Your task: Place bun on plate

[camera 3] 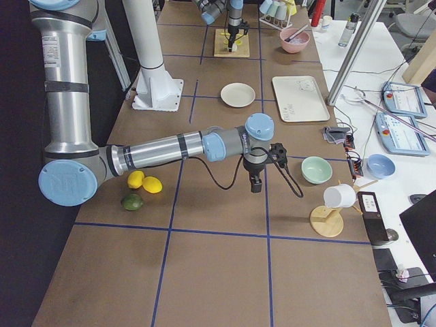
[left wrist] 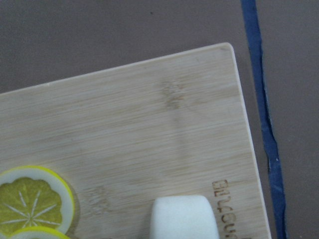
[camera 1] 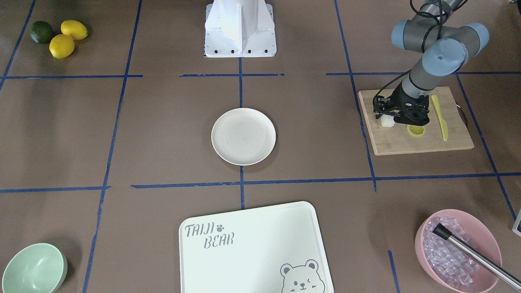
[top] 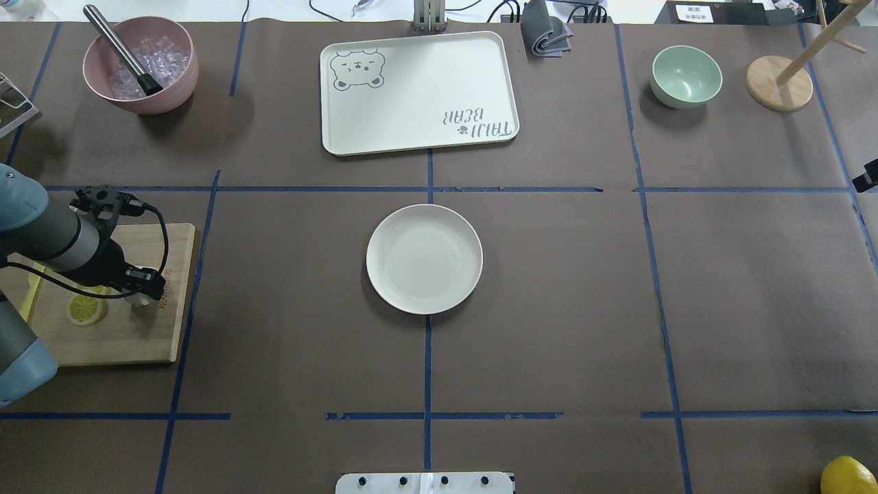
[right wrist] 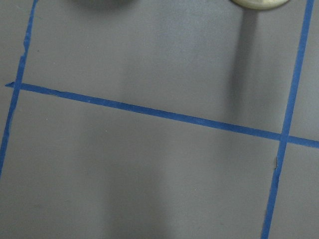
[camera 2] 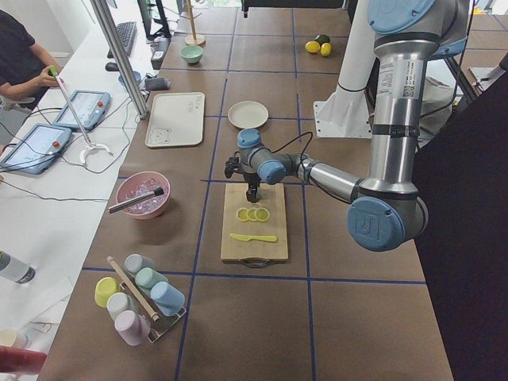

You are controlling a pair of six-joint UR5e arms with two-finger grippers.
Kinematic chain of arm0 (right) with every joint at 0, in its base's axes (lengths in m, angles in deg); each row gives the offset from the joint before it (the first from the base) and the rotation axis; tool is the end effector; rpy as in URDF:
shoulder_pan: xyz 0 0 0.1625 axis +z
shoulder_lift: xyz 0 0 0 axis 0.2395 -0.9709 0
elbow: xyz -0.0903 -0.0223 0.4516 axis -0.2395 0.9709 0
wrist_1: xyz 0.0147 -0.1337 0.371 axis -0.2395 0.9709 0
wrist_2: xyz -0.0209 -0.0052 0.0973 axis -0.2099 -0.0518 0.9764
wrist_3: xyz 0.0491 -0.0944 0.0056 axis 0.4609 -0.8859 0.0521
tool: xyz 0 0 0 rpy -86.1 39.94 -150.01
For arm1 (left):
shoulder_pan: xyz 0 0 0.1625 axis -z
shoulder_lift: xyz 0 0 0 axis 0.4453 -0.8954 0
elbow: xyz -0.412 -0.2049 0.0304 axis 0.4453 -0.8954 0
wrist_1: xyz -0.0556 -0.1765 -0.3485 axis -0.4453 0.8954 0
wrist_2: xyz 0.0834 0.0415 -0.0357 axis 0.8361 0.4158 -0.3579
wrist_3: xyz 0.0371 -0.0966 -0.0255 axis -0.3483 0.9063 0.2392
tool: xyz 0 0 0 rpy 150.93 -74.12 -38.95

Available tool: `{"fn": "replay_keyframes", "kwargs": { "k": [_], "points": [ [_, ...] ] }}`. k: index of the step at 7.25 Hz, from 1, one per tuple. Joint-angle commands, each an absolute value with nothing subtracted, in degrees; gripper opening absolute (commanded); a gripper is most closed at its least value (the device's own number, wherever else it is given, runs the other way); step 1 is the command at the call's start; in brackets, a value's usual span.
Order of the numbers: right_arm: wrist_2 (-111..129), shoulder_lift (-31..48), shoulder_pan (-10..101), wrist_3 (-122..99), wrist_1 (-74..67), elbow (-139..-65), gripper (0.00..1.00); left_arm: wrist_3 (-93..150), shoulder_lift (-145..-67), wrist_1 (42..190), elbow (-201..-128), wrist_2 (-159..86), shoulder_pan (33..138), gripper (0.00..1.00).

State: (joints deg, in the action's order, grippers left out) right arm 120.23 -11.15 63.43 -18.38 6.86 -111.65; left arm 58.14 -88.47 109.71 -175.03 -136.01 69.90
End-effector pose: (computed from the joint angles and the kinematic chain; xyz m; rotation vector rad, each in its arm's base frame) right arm -0.0485 -0.4837 0.5842 0.1150 -0.8035 -0.1614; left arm 0.3184 -0.4093 0.5546 0.0319 0.7851 0.1980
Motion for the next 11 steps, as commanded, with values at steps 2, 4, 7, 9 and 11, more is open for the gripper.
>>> {"fn": "replay_keyframes", "kwargs": {
  "k": [2, 4, 7, 9, 11],
  "points": [
    [120.35, -11.03, 63.48, -18.39, 6.93, -111.65, 1.0, 58.23, -89.73, 109.29, -176.22, -136.48, 69.95, 0.48],
    [120.61, -11.03, 63.48, -18.39, 6.85, -111.65, 1.0, 58.84, -90.61, 108.07, -181.37, -138.05, 70.03, 0.48],
    [120.88, -11.2, 63.84, -18.39, 6.93, -111.65, 1.0, 71.88, -104.51, 105.27, -181.77, -139.03, 69.69, 0.48],
    [120.88, -11.81, 63.92, -18.39, 6.85, -111.74, 1.0, 78.67, -114.48, 101.73, -178.35, -138.42, 65.13, 0.48],
    [121.05, -11.9, 63.92, -18.39, 6.85, -111.91, 1.0, 81.69, -123.35, 101.73, -171.17, -132.14, 61.27, 0.47]
  ]
}}
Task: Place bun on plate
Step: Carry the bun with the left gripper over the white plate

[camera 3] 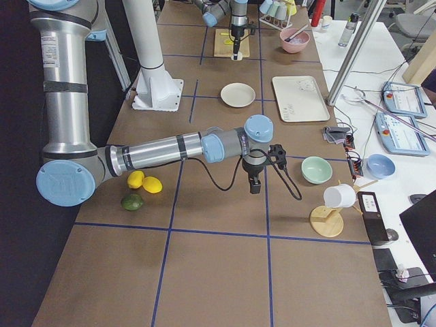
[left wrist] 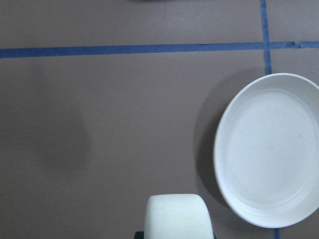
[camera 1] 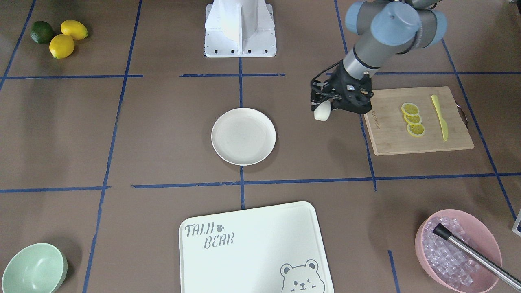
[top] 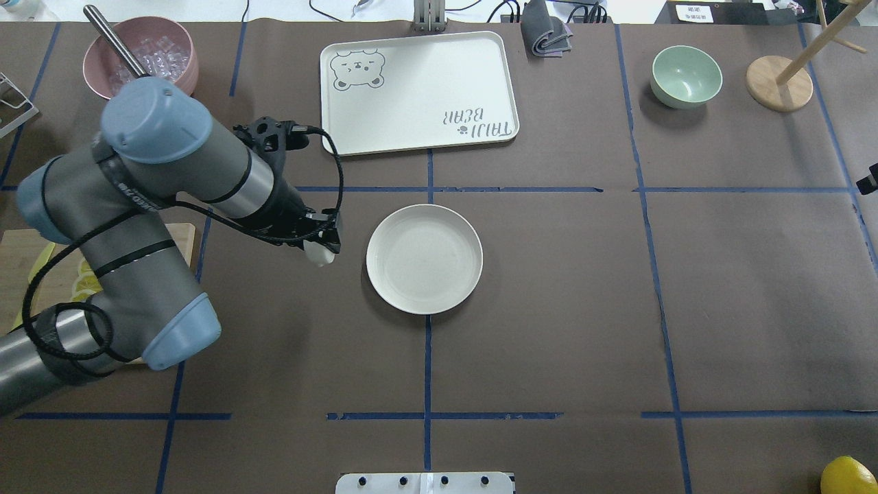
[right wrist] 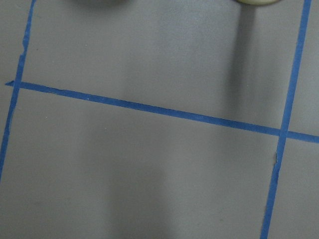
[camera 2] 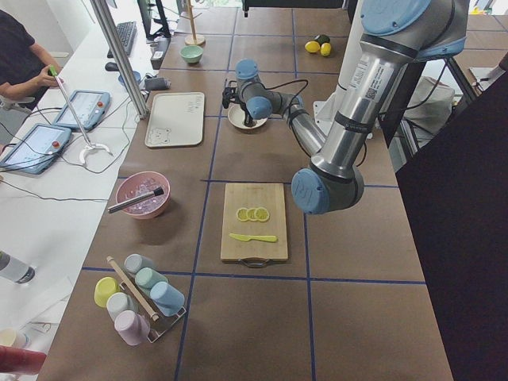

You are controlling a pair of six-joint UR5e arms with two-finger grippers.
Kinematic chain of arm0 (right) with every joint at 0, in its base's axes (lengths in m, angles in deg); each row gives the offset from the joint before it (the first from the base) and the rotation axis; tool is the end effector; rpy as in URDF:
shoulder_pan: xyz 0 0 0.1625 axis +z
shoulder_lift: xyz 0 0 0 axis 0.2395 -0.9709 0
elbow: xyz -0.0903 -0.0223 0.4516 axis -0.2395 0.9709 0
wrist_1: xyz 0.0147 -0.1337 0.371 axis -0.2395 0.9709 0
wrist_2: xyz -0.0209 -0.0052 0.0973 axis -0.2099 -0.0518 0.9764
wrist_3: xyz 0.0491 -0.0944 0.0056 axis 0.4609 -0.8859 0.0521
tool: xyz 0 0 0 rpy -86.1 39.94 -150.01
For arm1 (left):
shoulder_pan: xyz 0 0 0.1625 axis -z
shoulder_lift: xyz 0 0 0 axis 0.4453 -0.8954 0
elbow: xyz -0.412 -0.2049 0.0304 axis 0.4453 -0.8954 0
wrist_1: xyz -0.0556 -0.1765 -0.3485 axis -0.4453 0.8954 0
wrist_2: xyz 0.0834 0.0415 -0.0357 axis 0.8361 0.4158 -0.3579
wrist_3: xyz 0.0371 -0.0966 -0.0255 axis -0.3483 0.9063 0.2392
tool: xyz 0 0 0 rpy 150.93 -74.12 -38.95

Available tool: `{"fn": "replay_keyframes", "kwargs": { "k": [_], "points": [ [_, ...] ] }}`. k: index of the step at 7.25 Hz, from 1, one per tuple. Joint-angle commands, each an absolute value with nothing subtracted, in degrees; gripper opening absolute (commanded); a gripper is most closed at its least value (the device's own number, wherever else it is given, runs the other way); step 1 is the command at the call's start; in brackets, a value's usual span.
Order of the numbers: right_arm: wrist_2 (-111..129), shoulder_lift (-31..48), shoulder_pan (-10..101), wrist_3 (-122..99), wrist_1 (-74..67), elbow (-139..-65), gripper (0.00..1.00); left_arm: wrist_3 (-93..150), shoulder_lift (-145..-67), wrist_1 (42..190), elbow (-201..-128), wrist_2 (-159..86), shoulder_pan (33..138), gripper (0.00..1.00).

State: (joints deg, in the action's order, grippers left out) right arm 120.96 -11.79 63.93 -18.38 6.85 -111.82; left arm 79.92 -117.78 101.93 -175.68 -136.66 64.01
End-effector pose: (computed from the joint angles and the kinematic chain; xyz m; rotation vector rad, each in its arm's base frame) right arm -0.0441 -0.4789 0.5872 0.1081 -0.8141 -0.1518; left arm 0.4608 -0.4517 0.2661 0.0508 1.0797 0.0571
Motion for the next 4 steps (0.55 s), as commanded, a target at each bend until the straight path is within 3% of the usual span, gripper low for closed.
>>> {"fn": "replay_keyframes", "kwargs": {
  "k": [1, 4],
  "points": [
    [121.06, -11.99, 63.92, -18.39, 6.85, -111.91, 1.0, 81.61, -125.92, 101.82, -167.64, -127.13, 58.98, 0.46],
    [121.14, -12.08, 63.92, -18.3, 6.76, -112.0, 1.0, 81.17, -133.12, 102.43, -156.22, -117.6, 54.48, 0.46]
  ]
}}
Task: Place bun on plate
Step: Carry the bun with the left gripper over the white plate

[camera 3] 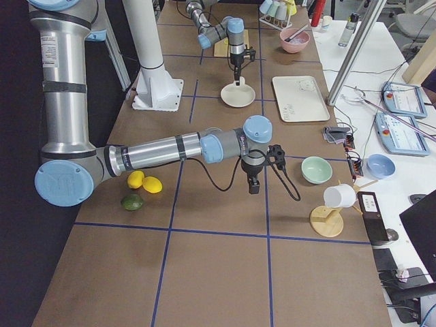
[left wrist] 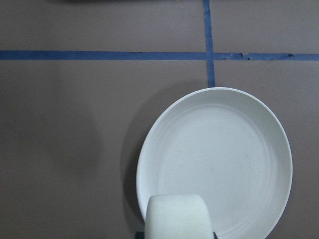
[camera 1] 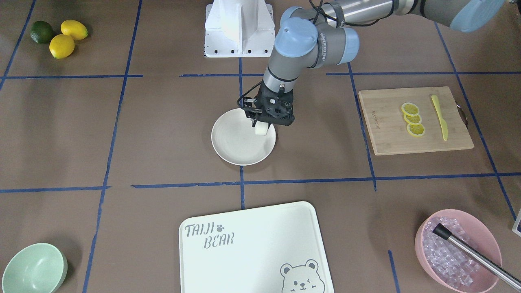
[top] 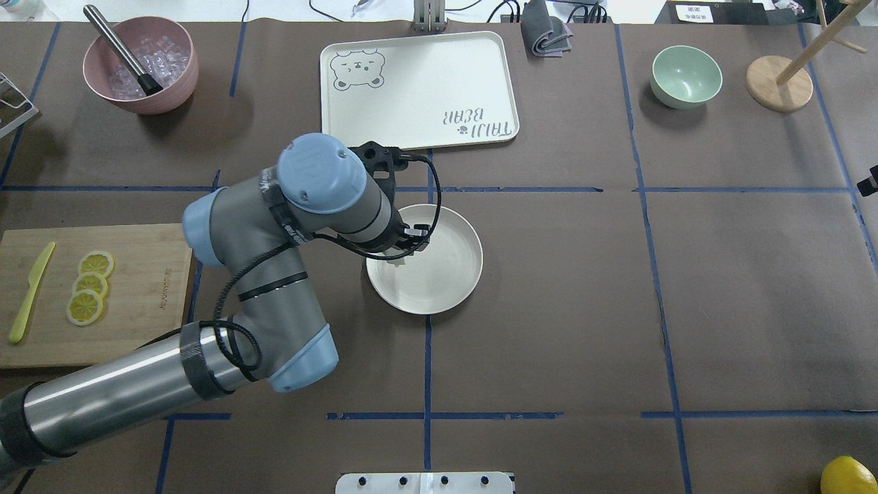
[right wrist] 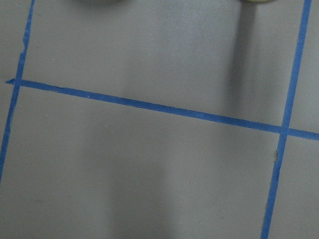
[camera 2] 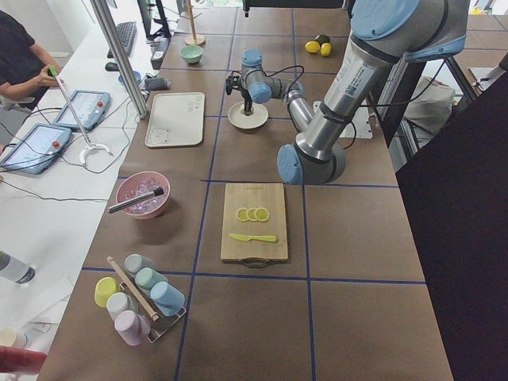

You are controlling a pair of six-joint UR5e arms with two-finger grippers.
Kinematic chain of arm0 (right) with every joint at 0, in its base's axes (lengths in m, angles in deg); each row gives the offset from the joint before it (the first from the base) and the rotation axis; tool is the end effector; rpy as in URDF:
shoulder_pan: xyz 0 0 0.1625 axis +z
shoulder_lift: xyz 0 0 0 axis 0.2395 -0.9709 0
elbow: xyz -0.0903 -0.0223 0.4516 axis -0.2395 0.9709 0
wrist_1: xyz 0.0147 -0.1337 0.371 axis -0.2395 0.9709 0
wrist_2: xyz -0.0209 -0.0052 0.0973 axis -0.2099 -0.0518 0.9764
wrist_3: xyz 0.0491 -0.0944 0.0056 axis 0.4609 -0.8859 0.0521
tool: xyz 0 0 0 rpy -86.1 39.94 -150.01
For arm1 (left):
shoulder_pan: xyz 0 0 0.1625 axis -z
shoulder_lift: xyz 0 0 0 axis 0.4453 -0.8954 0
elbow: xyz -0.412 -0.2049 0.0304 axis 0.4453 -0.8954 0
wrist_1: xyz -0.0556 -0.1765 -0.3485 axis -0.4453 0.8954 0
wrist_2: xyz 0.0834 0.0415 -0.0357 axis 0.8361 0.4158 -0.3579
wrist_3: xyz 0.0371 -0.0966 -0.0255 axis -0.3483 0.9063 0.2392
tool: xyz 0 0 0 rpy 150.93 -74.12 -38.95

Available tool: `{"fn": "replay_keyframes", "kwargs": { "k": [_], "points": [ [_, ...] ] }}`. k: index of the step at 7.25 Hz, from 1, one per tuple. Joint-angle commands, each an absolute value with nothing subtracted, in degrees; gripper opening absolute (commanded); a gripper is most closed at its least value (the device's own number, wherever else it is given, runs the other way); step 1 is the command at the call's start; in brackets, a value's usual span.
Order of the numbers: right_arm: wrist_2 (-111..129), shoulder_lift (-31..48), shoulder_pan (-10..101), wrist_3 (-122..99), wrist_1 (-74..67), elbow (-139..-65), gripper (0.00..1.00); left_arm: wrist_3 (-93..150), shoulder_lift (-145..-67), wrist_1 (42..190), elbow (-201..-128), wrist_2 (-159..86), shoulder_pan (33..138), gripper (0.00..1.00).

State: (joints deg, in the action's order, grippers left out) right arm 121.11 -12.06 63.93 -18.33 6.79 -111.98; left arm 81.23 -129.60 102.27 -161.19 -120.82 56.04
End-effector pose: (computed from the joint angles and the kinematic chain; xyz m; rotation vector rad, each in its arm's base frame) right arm -0.0439 -0.4768 0.5878 0.1063 -0.8165 -0.1510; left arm 0.5908 -0.4551 0.2334 0.1798 0.9540 0.0179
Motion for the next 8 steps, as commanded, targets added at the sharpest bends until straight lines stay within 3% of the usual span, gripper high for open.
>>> {"fn": "replay_keyframes", "kwargs": {
  "k": [1, 6, 7, 8],
  "points": [
    [121.14, -12.08, 63.92, -18.3, 6.76, -112.0, 1.0, 81.17, -135.5, 102.35, -153.14, -117.58, 54.3, 0.46],
    [121.14, -11.99, 63.92, -18.21, 6.85, -112.0, 1.0, 81.17, -137.02, 102.34, -149.85, -117.23, 53.07, 0.5],
    [121.14, -11.99, 63.92, -18.21, 6.85, -112.0, 1.0, 81.17, -137.02, 102.26, -149.94, -117.23, 53.07, 0.68],
    [121.14, -11.99, 63.92, -18.21, 6.85, -112.0, 1.0, 81.26, -137.1, 102.26, -149.94, -117.23, 53.07, 0.8]
  ]
}}
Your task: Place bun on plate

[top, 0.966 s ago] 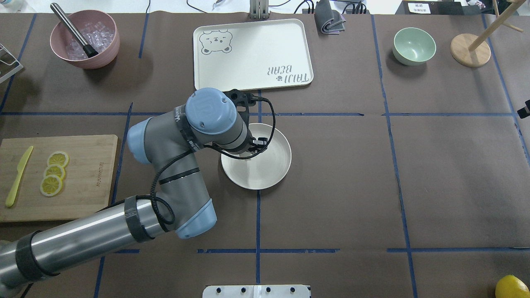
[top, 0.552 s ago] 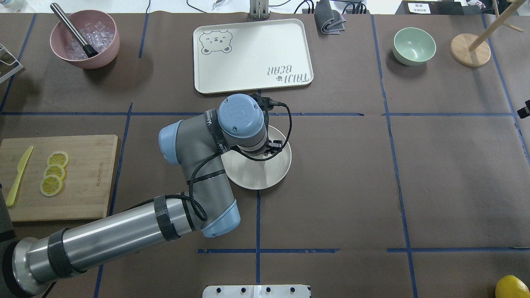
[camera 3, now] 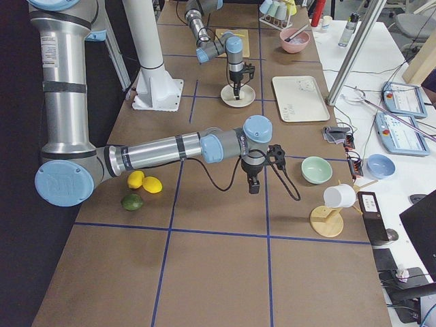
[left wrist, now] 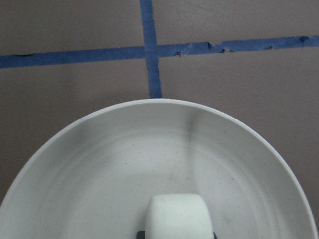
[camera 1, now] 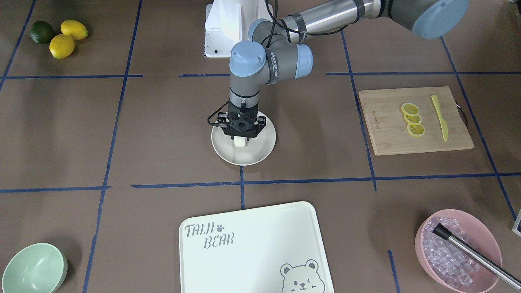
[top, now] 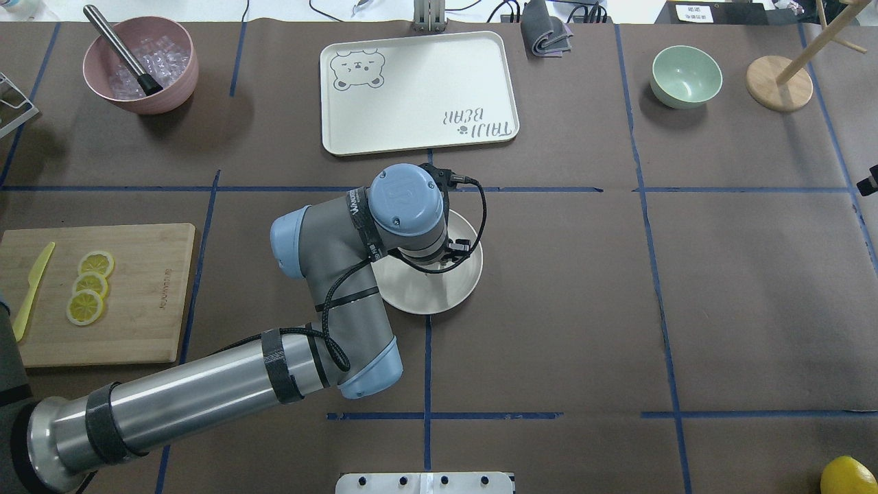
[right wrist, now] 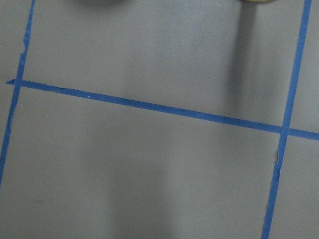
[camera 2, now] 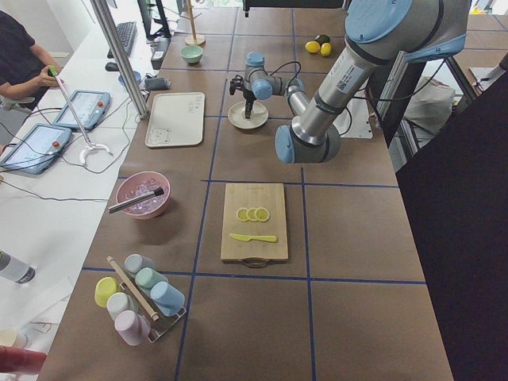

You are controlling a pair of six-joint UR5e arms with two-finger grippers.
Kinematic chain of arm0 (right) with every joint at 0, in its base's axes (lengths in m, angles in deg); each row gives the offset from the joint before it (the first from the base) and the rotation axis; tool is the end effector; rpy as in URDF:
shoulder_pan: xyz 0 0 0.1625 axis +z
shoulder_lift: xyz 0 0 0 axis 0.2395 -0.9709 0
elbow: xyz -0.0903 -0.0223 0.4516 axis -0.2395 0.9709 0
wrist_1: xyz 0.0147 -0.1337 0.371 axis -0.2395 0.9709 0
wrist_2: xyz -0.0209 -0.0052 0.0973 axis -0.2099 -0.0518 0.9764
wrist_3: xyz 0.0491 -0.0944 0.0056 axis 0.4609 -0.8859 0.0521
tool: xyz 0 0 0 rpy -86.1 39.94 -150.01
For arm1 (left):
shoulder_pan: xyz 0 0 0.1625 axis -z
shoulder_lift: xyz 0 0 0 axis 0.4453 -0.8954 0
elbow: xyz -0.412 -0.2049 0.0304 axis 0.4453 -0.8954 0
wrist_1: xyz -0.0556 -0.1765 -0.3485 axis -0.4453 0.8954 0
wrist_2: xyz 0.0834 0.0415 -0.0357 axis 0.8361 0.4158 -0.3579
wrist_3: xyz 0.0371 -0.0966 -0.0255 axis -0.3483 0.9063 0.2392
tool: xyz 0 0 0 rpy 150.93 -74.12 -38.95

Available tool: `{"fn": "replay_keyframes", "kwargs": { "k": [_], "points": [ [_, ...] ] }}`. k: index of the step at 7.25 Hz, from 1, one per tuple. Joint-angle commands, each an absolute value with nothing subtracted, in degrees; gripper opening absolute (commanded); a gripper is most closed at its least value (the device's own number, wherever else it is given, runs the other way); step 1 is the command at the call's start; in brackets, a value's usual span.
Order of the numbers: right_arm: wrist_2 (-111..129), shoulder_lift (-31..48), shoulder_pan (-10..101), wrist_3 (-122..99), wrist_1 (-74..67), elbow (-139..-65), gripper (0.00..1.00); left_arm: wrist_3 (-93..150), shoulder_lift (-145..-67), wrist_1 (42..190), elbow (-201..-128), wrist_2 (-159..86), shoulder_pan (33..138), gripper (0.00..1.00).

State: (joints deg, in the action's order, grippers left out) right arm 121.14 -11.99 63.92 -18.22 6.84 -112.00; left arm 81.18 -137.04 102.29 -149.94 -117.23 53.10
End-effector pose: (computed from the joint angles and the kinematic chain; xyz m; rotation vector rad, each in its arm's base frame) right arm -0.0441 -0.4772 0.5871 0.1060 -0.8172 -0.1497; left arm 0.6628 -0.4563 0.2192 0.1800 0.8779 0.0284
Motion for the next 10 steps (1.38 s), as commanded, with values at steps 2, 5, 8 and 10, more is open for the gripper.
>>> {"fn": "replay_keyframes", "kwargs": {
  "k": [2, 5, 8, 10],
  "points": [
    [121.14, -11.91, 63.92, -18.21, 6.85, -112.0, 1.0, 81.43, -137.19, 102.08, -150.55, -117.23, 53.16, 0.99],
    [121.14, -12.16, 64.1, -18.47, 6.93, -111.56, 1.0, 79.52, -129.34, 91.77, -166.12, -117.58, 56.66, 0.99],
    [121.14, -14.62, 66.73, -23.64, 7.02, -111.04, 1.0, 63.57, -110.1, 91.01, -183.82, -123.59, 64.01, 0.99],
    [121.14, -16.99, 68.57, -27.68, 7.02, -111.3, 1.0, 47.7, -93.08, 91.88, -191.65, -137.22, 77.87, 0.99]
  ]
}}
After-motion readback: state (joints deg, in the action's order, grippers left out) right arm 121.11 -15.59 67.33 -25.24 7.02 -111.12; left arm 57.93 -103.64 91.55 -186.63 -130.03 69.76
